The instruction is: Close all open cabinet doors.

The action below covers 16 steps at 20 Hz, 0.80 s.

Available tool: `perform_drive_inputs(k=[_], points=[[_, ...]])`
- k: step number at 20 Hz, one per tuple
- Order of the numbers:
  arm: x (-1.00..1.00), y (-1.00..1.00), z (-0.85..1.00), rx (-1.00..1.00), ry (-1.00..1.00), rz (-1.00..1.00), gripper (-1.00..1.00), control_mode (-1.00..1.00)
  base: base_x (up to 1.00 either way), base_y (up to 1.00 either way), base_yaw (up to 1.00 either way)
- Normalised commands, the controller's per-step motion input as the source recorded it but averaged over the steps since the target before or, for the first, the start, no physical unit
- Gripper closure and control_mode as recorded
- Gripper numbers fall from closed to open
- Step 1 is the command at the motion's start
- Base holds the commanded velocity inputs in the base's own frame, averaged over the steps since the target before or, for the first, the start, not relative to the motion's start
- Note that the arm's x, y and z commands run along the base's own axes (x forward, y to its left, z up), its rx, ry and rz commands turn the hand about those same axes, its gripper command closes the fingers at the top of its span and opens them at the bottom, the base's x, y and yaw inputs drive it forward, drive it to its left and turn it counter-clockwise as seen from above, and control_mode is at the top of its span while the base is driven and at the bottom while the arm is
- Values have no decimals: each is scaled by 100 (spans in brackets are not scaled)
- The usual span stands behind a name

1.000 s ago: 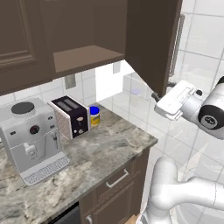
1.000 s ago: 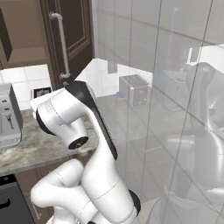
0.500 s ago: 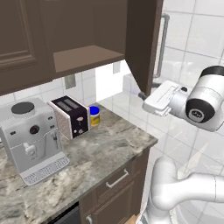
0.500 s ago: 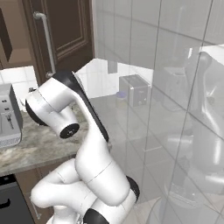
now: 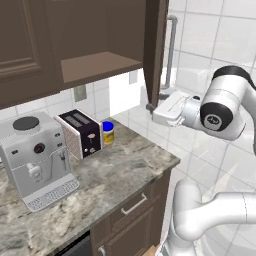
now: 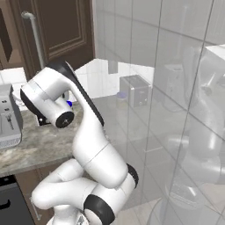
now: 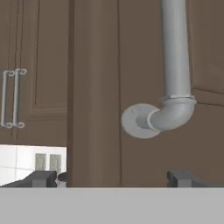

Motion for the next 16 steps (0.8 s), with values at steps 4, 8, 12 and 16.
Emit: perform_drive_inputs(k=[4,8,12,16], points=[[10,19,1,0,2,5,-100,-100,0,0,0],[11,15,3,0,1,4,-100,-100,0,0,0],[13,9,3,0,0,0,-100,-100,0,0,0],[22,9,5,0,0,0,-100,-100,0,0,0]])
